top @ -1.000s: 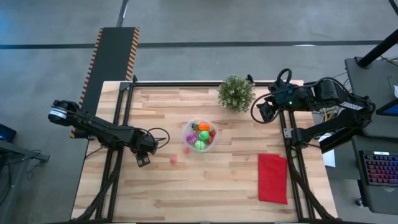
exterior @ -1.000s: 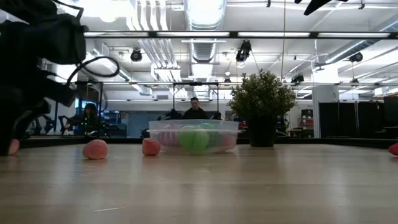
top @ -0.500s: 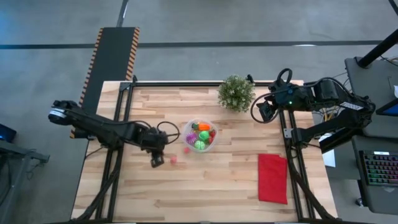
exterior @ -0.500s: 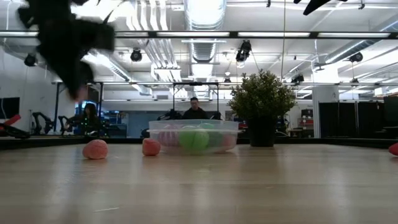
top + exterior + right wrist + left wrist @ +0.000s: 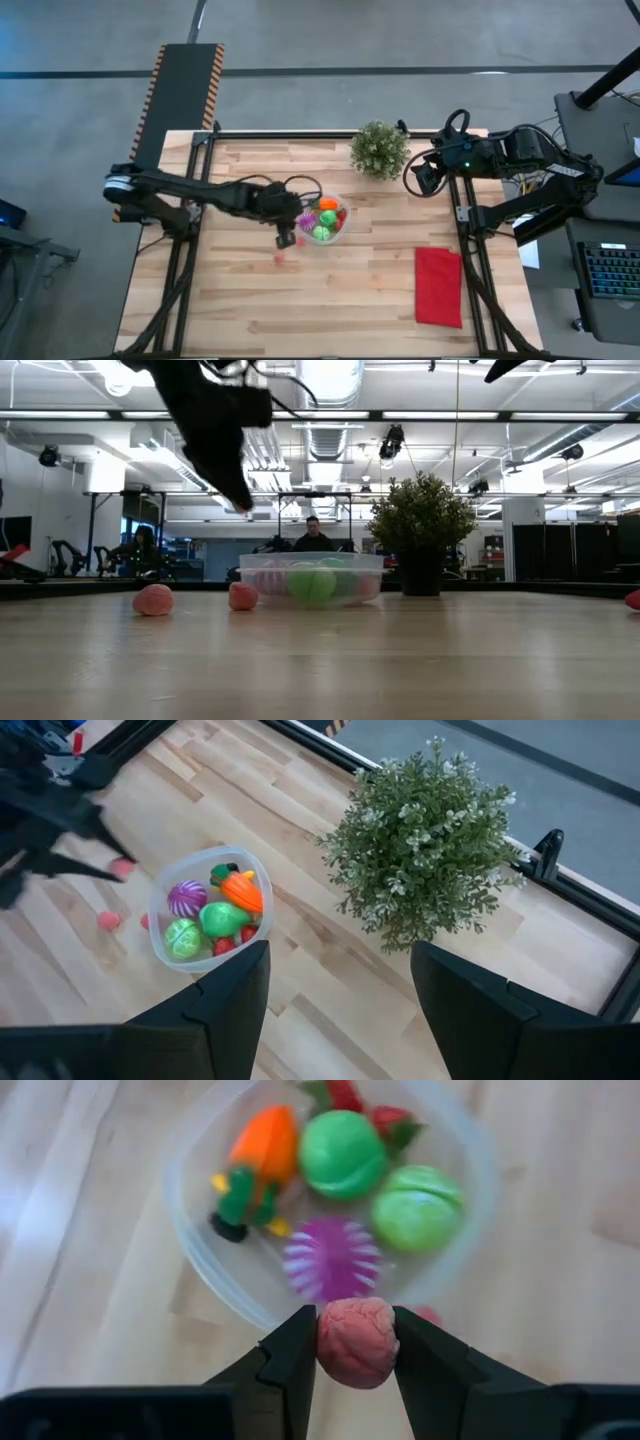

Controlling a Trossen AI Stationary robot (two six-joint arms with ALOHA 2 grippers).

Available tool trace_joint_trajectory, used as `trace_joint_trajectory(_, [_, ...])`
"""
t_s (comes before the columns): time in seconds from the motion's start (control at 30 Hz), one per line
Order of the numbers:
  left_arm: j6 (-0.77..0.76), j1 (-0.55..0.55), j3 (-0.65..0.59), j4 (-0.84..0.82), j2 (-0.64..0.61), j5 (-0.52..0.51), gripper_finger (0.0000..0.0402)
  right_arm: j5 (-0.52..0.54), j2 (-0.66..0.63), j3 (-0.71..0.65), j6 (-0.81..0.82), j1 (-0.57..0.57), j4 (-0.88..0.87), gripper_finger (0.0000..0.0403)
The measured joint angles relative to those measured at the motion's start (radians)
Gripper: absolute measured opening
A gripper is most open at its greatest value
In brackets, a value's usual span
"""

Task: Pick and placing Produce into tupperware
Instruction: Put the left pink peach into the transparent bin

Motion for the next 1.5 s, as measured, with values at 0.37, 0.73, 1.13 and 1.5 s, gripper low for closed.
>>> trace_joint_trajectory(0.37, [0.084, 0.168, 0.106, 0.061, 0.194, 0.053, 0.0105, 0.0, 0.0, 0.0, 0.0, 0.0, 0.0, 0.0235])
trace_joint_trajectory(0.73, [0.074, 0.172, 0.135, 0.049, 0.261, 0.114, 0.0191, -0.001, 0.0, 0.0, -0.001, 0.0, -0.003, 0.0235])
trace_joint_trajectory(1.13, [-0.279, 0.109, 0.168, -0.167, 0.112, 0.181, 0.0244, 0.0, 0.0, 0.0, 0.0, 0.0, -0.003, 0.0235])
trace_joint_trajectory(1.5, [-0.477, -0.081, 0.103, -0.351, 0.116, 0.267, 0.0244, 0.007, 0.0, -0.009, -0.009, 0.0, -0.003, 0.0235])
